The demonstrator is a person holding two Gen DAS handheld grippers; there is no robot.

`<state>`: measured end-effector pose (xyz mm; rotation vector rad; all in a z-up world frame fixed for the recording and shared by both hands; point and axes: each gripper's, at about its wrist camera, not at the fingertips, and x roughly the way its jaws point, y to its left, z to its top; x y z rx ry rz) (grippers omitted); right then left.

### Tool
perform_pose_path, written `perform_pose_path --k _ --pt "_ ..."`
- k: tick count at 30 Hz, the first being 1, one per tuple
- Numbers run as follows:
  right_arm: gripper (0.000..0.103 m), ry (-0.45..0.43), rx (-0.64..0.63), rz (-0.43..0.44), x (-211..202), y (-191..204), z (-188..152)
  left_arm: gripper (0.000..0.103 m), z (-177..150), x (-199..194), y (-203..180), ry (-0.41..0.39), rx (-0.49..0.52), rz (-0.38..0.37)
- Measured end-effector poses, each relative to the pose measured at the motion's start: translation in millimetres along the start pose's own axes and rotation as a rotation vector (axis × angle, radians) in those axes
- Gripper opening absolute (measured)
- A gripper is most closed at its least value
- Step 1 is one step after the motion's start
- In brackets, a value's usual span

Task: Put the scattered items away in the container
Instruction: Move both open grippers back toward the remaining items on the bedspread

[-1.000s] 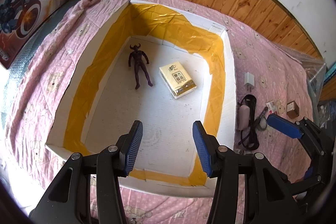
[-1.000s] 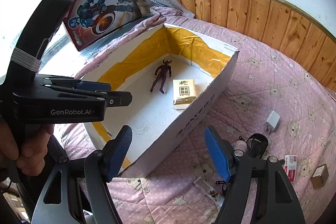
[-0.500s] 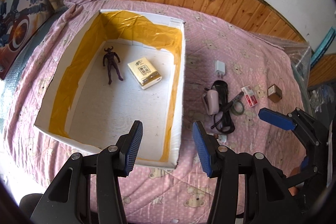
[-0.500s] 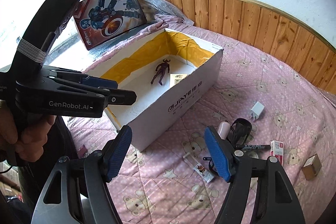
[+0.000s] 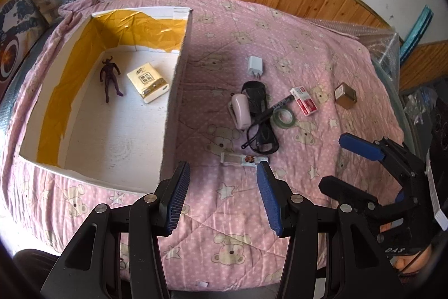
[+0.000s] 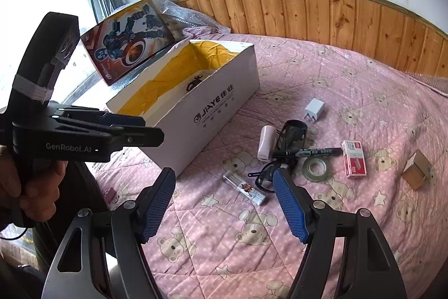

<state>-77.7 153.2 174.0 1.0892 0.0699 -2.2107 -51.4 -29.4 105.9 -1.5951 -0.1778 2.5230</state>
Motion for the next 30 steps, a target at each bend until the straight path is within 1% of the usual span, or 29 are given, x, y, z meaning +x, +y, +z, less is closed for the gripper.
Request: perform_pose_path --k 6,11,16,25,28,30 --pt "0.073 -0.005 0.106 -0.024 -3.1 -36.6 -14.2 0.052 -9.1 14.5 -22.7 0.034 0.018 -0.031" --pt "0.073 -0.007 0.16 -0.043 -4.2 -60.6 -22.0 0.052 -8.2 24.2 -35.0 0.051 0.026 -0.048" --pt "0.073 -0.019 0.221 -0.086 -7.6 -85.6 -24.7 0.052 1.0 35.9 -48.4 0.06 0.038 -0.062" --pt "0.073 -0.054 0.376 -0.169 -24.5 -143.5 -31.4 0.052 22.6 66.3 -79.3 0.071 0.106 -0.072" --pt "0.073 -0.045 0.395 -0.171 -22.8 -153.2 -30.9 0.052 30.9 78.9 -87.7 0.068 0.131 -0.07" --pt "0.073 -0.033 0.382 -0.176 -18.1 -155.9 -27.8 0.052 38.2 88.6 -92.1 0.071 0.142 -0.067"
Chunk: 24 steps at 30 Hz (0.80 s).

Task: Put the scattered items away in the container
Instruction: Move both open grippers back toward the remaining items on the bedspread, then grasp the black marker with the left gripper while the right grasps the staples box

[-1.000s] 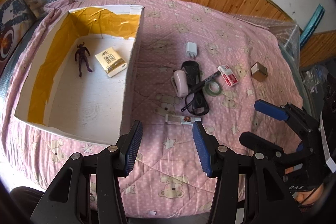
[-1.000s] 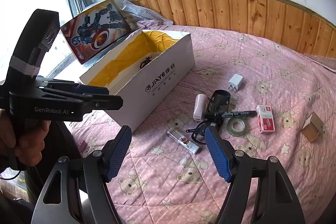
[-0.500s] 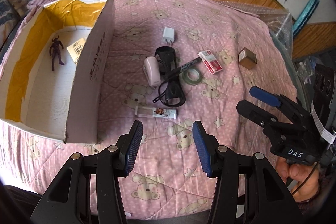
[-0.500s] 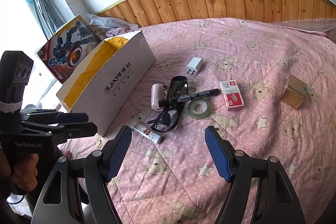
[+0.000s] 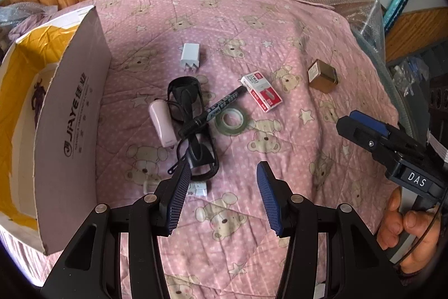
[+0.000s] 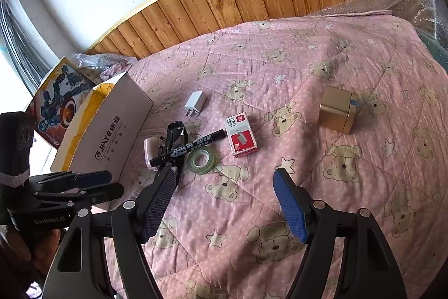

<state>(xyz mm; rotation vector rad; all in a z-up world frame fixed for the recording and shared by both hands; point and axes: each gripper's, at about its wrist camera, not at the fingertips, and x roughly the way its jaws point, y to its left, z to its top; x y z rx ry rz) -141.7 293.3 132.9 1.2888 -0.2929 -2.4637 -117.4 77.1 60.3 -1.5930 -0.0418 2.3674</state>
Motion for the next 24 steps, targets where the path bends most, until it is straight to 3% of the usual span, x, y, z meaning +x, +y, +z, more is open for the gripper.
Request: perform_pose_path --k 12,19,24 --pt "0.073 0.095 -0.144 -0.047 54.1 11.2 26.1 0.052 39.8 56.2 -9.1 0.007 0.091 0.02" --pt "0.062 0.176 -0.193 -0.079 101.4 7.5 33.3 0.052 58.1 85.1 -2.1 0.023 0.118 0.014" --pt "0.061 0.199 -0.212 -0.103 122.6 0.2 36.8 0.052 64.1 103.7 2.8 0.043 0.122 -0.026"
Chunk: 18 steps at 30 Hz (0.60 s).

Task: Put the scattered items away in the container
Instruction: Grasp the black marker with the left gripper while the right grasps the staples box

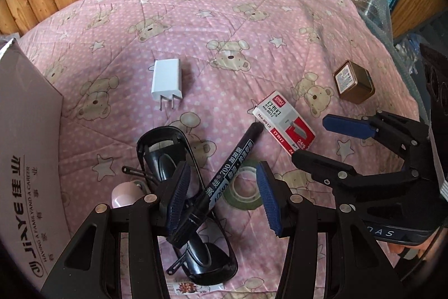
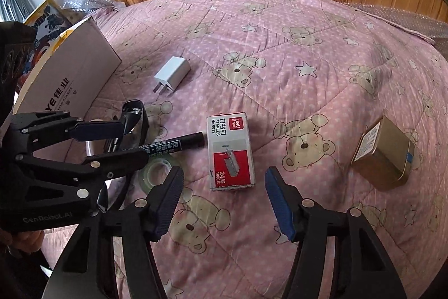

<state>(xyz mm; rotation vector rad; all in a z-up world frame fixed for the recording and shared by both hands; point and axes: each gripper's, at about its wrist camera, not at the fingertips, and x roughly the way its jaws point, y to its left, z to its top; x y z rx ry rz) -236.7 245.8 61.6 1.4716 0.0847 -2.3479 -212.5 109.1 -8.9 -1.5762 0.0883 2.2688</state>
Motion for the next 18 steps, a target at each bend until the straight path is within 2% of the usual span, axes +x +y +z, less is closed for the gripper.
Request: perform_pose_path --k 5,9,12,14,16,18 --pt "0.057 0.02 -0.012 -0.003 17.6 -3.8 -0.1 0.05 -1.0 19.7 -3.7 0.038 0.045 0.005" --pt "0.054 0.013 -0.029 -0.021 28.3 -2.5 -0.2 0.048 1.7 22.4 -9.7 0.004 0.084 0.04" --pt "0.052 -0.001 -0.035 -0.026 31.7 -2.6 3.1 0.045 6.8 24.0 -8.0 -0.003 0.086 0.036" --pt "0.052 -0.008 -0.049 -0.034 34.6 -1.1 3.8 0.03 9.4 25.7 -8.1 -0.003 0.099 0.046" --pt "0.052 -0.008 -0.076 -0.059 37.0 3.3 3.1 0.025 10.4 27.5 -11.1 0.001 0.118 0.067" --pt "0.046 -0.002 -0.081 -0.077 36.8 4.6 3.0 0.019 10.5 27.8 -13.2 0.004 0.134 0.084"
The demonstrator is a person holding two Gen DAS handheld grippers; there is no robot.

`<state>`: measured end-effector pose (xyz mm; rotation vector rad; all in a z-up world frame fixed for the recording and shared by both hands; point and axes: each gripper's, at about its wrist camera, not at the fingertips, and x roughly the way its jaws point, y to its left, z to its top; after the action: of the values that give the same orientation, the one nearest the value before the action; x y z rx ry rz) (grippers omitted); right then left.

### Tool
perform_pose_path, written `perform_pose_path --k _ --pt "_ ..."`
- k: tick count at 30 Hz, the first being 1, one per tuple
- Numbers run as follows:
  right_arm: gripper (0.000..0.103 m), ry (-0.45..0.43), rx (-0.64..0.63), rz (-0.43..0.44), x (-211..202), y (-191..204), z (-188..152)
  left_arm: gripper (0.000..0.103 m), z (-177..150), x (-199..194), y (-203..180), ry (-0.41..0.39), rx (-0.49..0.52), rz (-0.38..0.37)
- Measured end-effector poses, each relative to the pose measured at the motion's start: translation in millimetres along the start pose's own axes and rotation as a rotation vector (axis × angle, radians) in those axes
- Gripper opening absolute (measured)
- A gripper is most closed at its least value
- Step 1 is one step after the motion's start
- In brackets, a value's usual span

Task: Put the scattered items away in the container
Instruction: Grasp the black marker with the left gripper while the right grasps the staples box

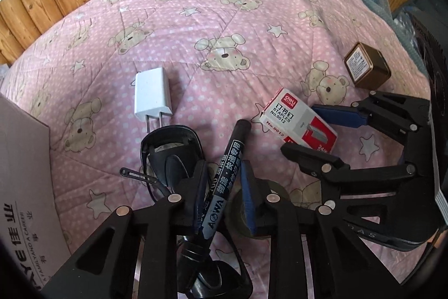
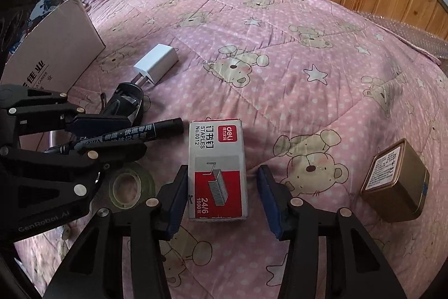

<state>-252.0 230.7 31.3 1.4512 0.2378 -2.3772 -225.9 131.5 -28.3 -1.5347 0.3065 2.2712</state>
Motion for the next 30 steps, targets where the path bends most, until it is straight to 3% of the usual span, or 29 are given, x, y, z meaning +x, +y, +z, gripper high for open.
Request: perform_pose_path --k 1,4,13,30 --pt "0.039 0.004 0.005 -0.004 -0.8 -1.2 0.3 0.014 -0.1 0.2 -0.2 0.001 0.004 0.014" --pt "0.039 0.01 0.043 0.008 -4.3 -8.0 1.1 0.014 -1.5 -4.0 2.6 -0.013 -0.016 0.014" --pt "0.039 -0.015 0.116 0.079 -22.9 -13.6 7.9 0.013 -0.1 -36.3 21.4 -0.069 -0.17 -0.092" --pt "0.039 -0.037 0.114 0.115 -43.6 4.9 2.6 0.013 -24.6 -76.8 23.0 -0.085 -0.236 0.013"
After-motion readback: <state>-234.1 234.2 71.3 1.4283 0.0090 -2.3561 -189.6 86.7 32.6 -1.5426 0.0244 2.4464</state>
